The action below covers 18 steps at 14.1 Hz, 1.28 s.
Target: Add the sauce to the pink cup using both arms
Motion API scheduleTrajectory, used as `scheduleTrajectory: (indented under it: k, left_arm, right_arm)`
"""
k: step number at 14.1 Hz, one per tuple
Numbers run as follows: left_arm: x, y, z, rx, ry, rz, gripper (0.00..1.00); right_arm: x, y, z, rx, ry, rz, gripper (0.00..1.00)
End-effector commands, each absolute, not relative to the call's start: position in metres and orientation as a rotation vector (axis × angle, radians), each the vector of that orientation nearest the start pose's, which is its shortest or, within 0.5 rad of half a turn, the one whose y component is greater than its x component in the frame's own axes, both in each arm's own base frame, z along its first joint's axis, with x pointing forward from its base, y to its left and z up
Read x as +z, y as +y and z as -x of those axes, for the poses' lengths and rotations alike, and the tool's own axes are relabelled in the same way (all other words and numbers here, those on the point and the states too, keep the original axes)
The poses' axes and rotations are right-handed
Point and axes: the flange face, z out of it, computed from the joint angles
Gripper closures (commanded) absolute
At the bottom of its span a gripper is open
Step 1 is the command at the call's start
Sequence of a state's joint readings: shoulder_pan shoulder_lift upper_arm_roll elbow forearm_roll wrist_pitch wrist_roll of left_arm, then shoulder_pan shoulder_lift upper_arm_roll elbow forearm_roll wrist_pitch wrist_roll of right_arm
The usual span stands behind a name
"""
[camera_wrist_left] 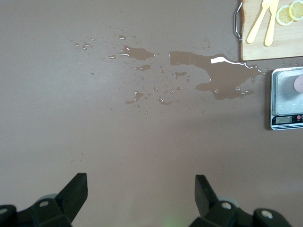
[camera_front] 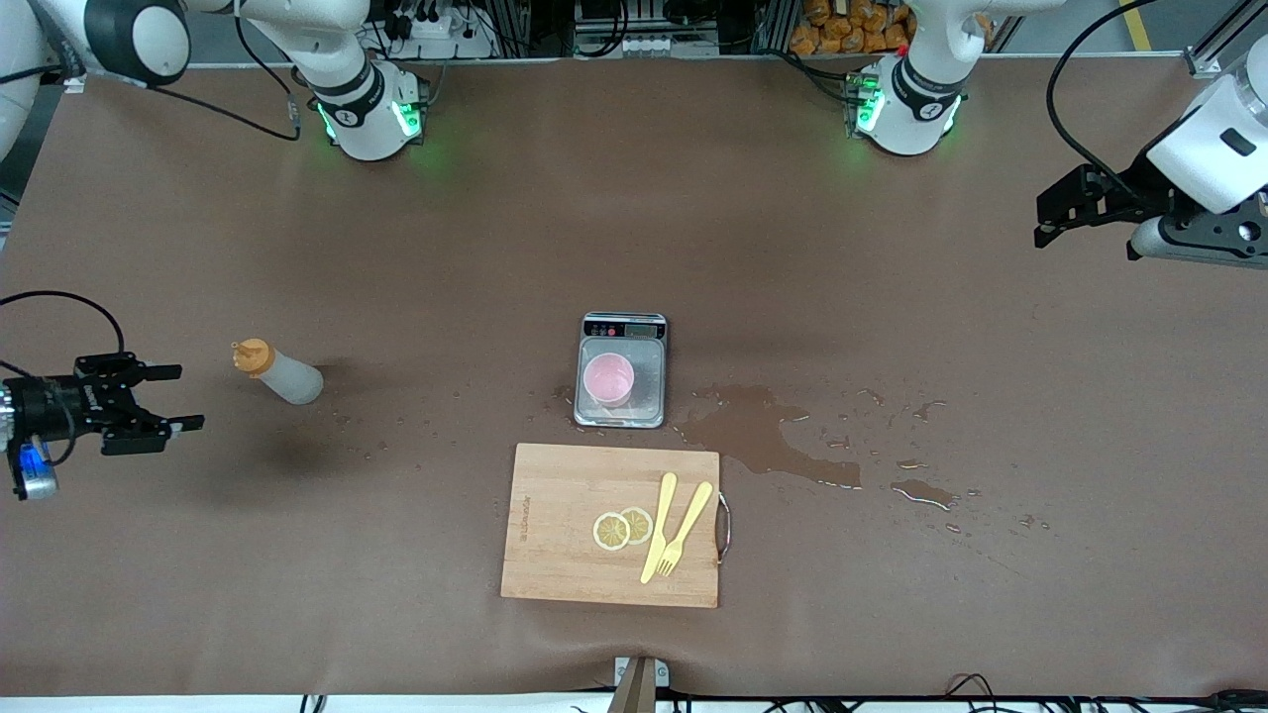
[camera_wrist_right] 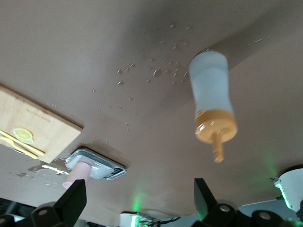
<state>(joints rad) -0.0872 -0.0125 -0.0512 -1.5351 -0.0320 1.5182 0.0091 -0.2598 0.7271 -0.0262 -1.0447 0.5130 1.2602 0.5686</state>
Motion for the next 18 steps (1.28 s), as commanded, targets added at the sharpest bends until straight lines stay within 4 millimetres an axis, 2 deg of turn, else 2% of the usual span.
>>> scheduleTrajectory:
  k: [1,4,6,8,11,13,15,17,18]
  left_arm:
    - [0.65,-0.077,-0.538,0.012,0.255,3.184,0.0]
    - [0.65,-0.077,-0.538,0.012,0.256,3.185,0.0]
    - [0.65,-0.076,-0.539,0.014,0.253,3.184,0.0]
    - [0.65,-0.077,-0.538,0.014,0.255,3.184,0.0]
    - [0.65,-0.077,-0.538,0.014,0.255,3.184,0.0]
    - [0.65,-0.077,-0.538,0.014,0.255,3.184,0.0]
    - [0.65,-0.077,-0.538,0.014,0.255,3.184,0.0]
    - [0.65,-0.077,-0.538,0.012,0.255,3.184,0.0]
    - [0.65,-0.077,-0.538,0.014,0.255,3.184,0.0]
  right_arm:
    - [0.435,-0.111,-0.678,0.728,1.021,2.457,0.0]
    - [0.497,-0.083,-0.666,0.612,0.969,2.582,0.0]
    - [0.539,-0.039,-0.654,0.525,0.876,2.746,0.0]
    - [0.568,-0.008,-0.635,0.503,0.818,2.845,0.0]
    - [0.608,-0.002,-0.603,0.466,0.77,2.857,0.0]
    - [0.628,-0.007,-0.569,0.363,0.664,2.92,0.0]
    - [0.638,-0.017,-0.537,0.225,0.586,2.973,0.0]
    - [0.636,-0.02,-0.508,0.118,0.542,3.005,0.0]
    - [0.631,-0.018,-0.504,0.102,0.54,3.006,0.0]
